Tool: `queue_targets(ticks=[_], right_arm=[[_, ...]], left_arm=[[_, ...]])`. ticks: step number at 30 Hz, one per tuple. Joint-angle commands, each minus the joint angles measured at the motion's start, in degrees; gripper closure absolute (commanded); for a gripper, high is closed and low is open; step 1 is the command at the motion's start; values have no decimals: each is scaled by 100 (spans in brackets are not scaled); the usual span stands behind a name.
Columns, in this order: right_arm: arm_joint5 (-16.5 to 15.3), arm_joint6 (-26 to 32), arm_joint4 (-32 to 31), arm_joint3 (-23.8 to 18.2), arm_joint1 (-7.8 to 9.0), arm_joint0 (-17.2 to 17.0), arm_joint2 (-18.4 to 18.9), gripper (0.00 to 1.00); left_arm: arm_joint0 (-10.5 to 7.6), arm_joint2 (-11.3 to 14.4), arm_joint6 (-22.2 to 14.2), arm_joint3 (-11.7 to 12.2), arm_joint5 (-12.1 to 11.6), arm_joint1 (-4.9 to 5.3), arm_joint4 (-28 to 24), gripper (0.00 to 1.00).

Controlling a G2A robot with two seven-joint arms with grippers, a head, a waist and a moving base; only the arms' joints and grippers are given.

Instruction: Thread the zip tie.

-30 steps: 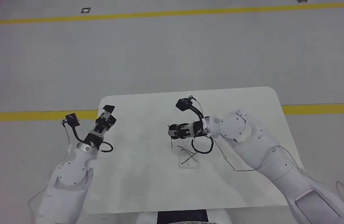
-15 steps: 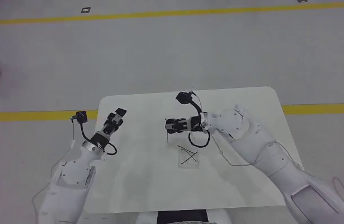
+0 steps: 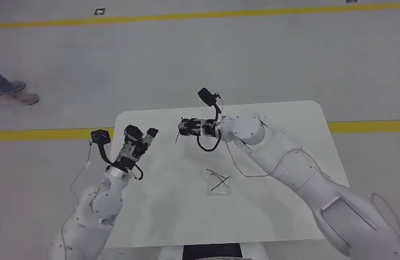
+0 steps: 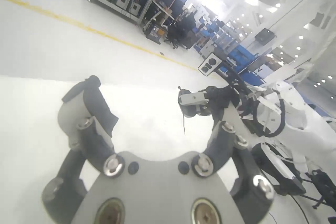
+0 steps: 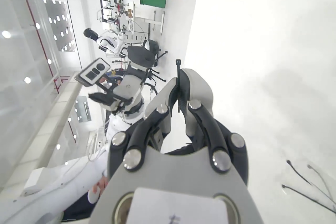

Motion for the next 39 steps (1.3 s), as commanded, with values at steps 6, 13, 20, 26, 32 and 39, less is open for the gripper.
queue_targets(ticks=[6,13,20,26,32,39], right_arm=[[-6,6,-4,-3,4,-4,3,100],[-6,6,-4,-3,4,-4,3,100],[193,-284,-14,-54,-14,-101,109,100],[662,-567,81,-3,-87,-85,233,100],[966,-841,388,98,-219,-55,287,100],[966,-841,388,98,-219,-55,287,100]], left_arm=[[1,-10,-24,-4,0,-4,-2,0],[1,-10,-24,-4,0,-4,-2,0],[65,24,375,-13,0,44,897,0],[56,343,976,149,0,180,1838,0],[-131,762,1608,496,0,354,2590,0],[-131,762,1608,496,0,354,2590,0]])
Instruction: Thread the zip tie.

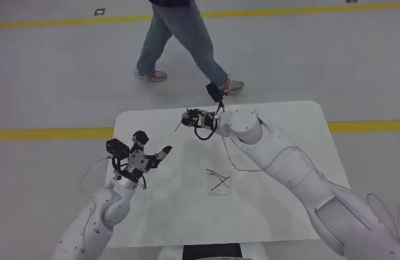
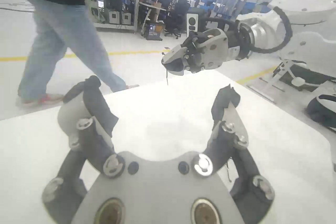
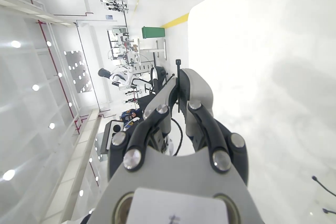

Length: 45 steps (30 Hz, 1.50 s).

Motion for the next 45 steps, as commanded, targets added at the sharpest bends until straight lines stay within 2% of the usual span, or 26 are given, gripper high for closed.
queue_targets(ticks=[1,3,5,10,18,23,25,27,29,32,35,45], right_arm=[[0,0,0,0,0,0,0,100],[-73,-71,-11,-139,-13,-113,-3,100],[-45,-87,-32,-205,-28,-154,-6,100],[54,-114,16,-330,-72,-241,35,100],[24,-156,-48,-366,-70,-299,32,100],[147,-93,-284,-540,-67,-403,35,100],[181,-66,-340,-583,-71,-427,36,100],[193,-42,-383,-619,-76,-453,55,100],[201,-37,-411,-653,-78,-474,84,100],[224,-26,-465,-713,-79,-512,135,100],[233,-12,-511,-777,-75,-568,191,100],[141,212,-688,-942,-74,-708,267,100]], left_arm=[[-3,7,-11,-2,1,-2,-7,0],[-19,65,-62,-3,19,-28,-209,0],[-61,112,-93,3,25,-42,-177,0],[-197,274,-72,192,59,-99,-207,0],[-219,291,-132,182,97,-109,-231,0],[-260,322,-186,174,91,-136,-280,0],[-278,339,-194,180,99,-146,-271,22],[-294,361,-196,194,108,-158,-240,53],[-308,373,-191,214,112,-166,-208,67],[-324,389,-184,253,98,-178,-165,79],[-328,394,-185,278,83,-187,-145,87],[-266,397,-171,287,49,-211,-72,93]])
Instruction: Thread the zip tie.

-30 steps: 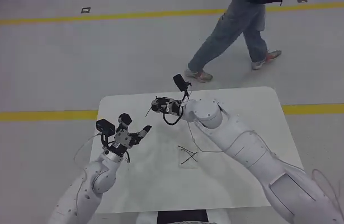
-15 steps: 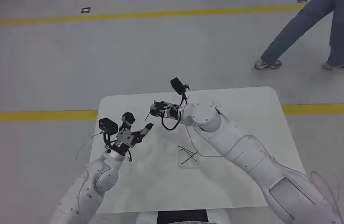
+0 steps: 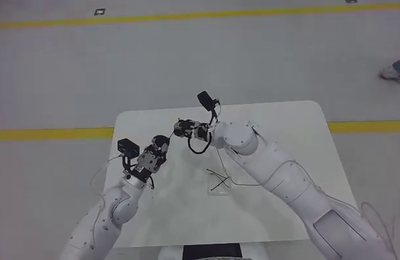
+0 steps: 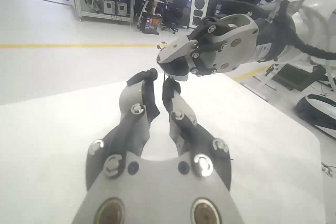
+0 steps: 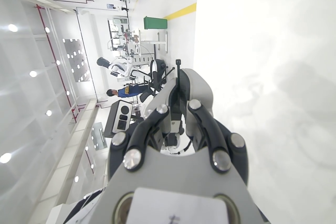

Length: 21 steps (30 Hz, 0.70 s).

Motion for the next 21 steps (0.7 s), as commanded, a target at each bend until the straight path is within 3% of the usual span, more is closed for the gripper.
queue_targets(ticks=[1,8,21], right_arm=[[-23,49,-10,-15,-6,-18,3,100],[-67,181,-79,-55,-20,-70,35,100],[-181,437,-184,-100,-52,-122,72,100]], left_arm=[[11,-3,1,-3,-3,-4,17,92],[34,-4,15,-20,4,-22,43,87],[39,20,29,-5,-11,-59,99,90]])
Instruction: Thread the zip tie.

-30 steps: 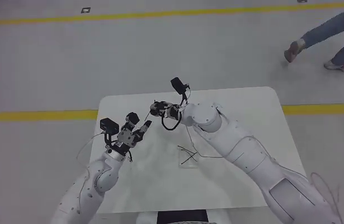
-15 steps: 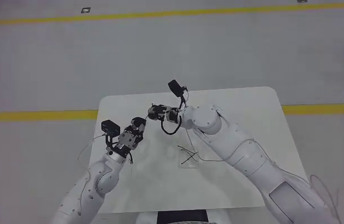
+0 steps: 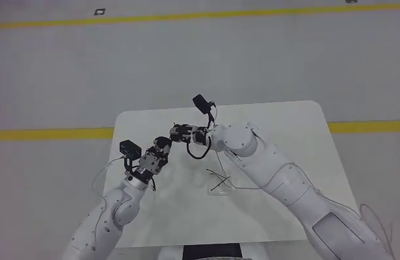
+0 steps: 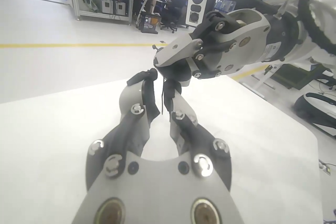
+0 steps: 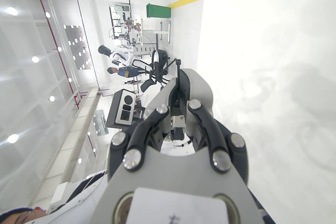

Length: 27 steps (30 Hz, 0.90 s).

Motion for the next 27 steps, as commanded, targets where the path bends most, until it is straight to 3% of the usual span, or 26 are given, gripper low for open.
queue_targets(ticks=[1,6,15,27], right_arm=[[-8,38,-7,7,-8,4,-5,100],[-15,103,-28,45,-34,23,-11,100],[-32,145,-68,75,-75,24,-4,100],[26,125,-169,83,-104,-21,49,100]], left_arm=[[2,-1,7,2,-2,-5,3,90],[1,-5,18,9,-15,-17,16,85],[2,-20,-11,11,-38,-35,12,100],[14,-20,-19,-8,-40,-49,5,100]])
